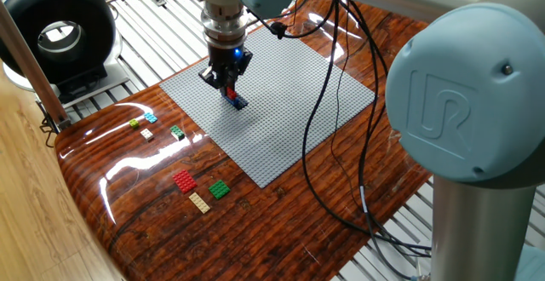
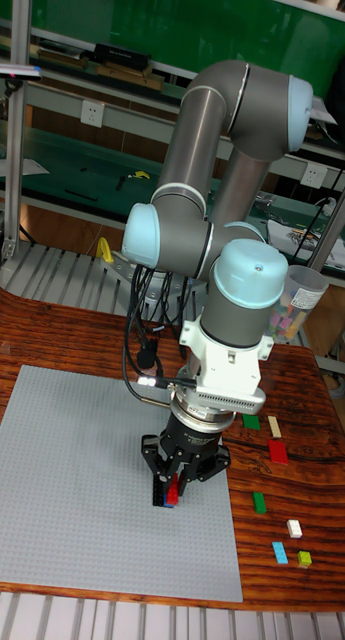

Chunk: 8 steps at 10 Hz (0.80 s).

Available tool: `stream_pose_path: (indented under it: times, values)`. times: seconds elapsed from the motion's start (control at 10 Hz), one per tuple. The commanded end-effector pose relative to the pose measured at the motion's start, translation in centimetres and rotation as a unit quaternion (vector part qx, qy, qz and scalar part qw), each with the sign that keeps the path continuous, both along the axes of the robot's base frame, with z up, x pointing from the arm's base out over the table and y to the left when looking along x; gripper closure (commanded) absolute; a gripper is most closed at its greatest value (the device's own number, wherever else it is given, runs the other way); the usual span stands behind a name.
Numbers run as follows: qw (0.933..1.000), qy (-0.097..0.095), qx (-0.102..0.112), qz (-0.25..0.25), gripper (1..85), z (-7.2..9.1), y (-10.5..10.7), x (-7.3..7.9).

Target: Build with small Lego blocks

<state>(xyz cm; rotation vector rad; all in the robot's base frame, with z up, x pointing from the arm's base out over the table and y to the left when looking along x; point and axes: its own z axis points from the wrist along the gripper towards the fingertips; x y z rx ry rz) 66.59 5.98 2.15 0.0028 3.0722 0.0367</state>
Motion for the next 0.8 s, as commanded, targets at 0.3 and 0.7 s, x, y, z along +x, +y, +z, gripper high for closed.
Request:
stream_pose_path:
  times: [0.3,0.7]
  values:
    - [0.9999,0.012,-0.003,0.007,84.7,0.4,-0.7,-1.0]
    - [0.9996,0.016,-0.014,0.018,84.7,0.4,-1.7,-0.9]
